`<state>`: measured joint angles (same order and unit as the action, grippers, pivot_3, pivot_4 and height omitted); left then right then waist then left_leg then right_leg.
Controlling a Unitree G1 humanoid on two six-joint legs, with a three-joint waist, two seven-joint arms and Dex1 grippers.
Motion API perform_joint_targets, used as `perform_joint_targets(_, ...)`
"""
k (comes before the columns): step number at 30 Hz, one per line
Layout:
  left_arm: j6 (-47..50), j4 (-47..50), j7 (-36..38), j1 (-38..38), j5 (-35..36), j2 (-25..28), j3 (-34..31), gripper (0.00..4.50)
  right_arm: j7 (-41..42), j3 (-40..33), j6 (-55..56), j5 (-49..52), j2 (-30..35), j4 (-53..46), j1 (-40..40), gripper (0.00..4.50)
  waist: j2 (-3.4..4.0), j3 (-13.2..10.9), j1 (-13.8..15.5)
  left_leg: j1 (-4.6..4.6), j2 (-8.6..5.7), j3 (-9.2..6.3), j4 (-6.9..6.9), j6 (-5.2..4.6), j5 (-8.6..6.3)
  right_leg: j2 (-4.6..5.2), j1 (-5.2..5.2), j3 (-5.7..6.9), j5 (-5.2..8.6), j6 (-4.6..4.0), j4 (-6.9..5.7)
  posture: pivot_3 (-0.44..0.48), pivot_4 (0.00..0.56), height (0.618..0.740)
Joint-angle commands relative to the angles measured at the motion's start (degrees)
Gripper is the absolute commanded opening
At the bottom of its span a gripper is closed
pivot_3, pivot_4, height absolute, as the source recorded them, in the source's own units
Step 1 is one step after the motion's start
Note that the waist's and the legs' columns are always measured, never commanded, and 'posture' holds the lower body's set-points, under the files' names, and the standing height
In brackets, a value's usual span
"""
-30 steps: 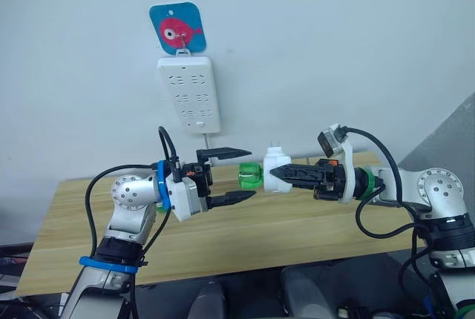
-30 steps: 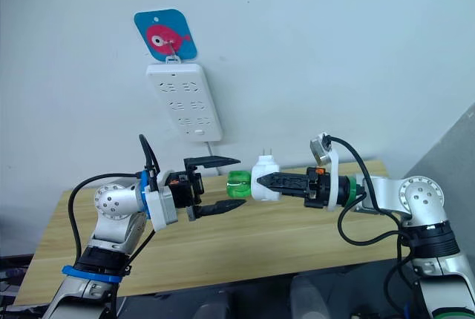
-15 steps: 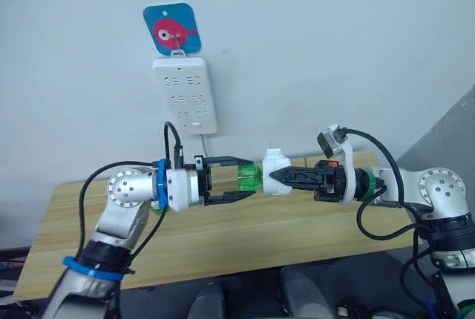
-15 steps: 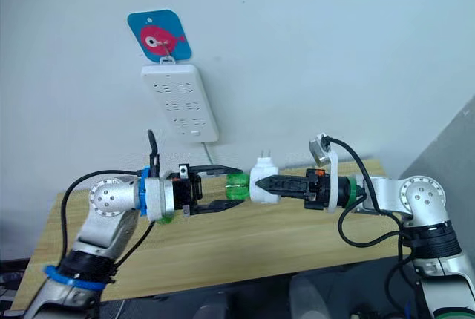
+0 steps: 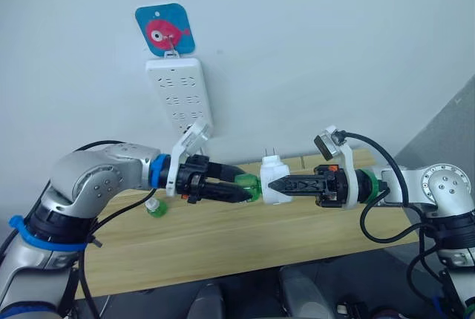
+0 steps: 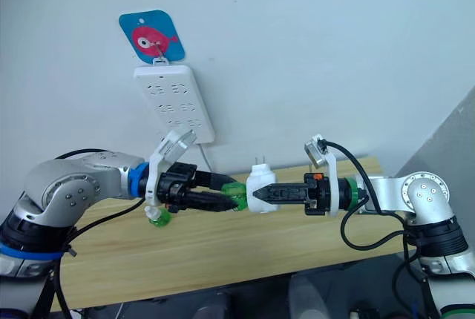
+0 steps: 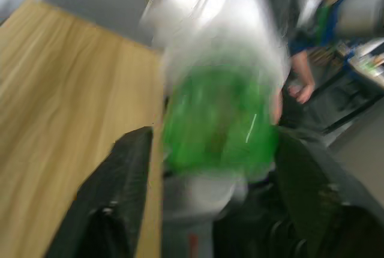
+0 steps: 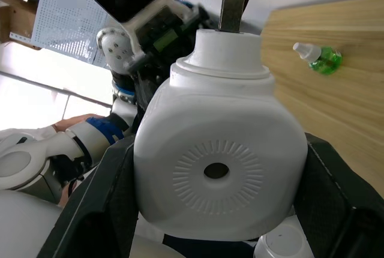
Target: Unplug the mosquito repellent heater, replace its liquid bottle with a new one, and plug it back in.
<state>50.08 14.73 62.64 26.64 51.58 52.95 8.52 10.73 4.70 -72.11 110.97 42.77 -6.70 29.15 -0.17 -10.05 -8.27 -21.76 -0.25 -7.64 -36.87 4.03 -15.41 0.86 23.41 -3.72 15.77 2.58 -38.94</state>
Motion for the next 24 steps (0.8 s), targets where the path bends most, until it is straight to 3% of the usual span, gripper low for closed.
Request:
perform_joint_targets(1,-15.6,1.7,4.2,-3.2,-8.6,-0.9,-3.3,4.45,2.1,-1.2,0.4,2.0,0.3,-2.0,0.0,3.04,-0.03,0.0,0.3,-0.02,0.0,-0.01,-0.02,0.0,0.0,0.0,0.0,0.02,0.01,0.01,0.02,-0.163,0.143,0.74)
perform_joint_targets(5,-53.0,-4.8,9.1,-9.2,-24.8,-6.5,-6.1,4.5,2.0,-1.5,0.7,2.0,0.6,-1.0,-0.5,3.04,-0.03,0.0,0.8,-0.03,-0.05,0.11,-0.01,0.01,0.0,0.08,-0.01,-0.08,-0.04,-0.06,0.08,-0.162,0.142,0.74)
perform_joint_targets(9,-75.9,-10.9,8.9,-9.9,-29.7,-14.3,-8.9,4.5,1.6,-1.4,1.1,2.0,0.1,-0.2,-0.6,3.04,-0.09,-0.1,1.7,-0.08,-0.06,0.15,-0.09,0.01,0.0,0.11,-0.01,-0.12,-0.06,-0.06,0.12,-0.158,0.146,0.74)
perform_joint_targets(15,-93.2,-15.8,10.7,-11.0,-30.7,-19.6,-7.2,4.5,0.8,-1.2,1.3,2.0,-0.7,0.3,-0.2,3.04,-0.1,-0.1,1.8,-0.09,-0.09,0.22,-0.12,0.0,0.0,0.16,-0.01,-0.2,-0.12,0.05,0.11,-0.156,0.147,0.74)
perform_joint_targets(24,-101.3,-22.0,7.3,-6.9,-34.3,-23.4,-4.3,4.5,0.2,-1.2,1.3,2.0,-1.1,0.4,0.3,3.04,-0.1,-0.1,1.7,-0.08,-0.1,0.18,-0.14,0.0,0.0,0.15,-0.02,-0.18,-0.13,0.06,0.07,-0.159,0.146,0.74)
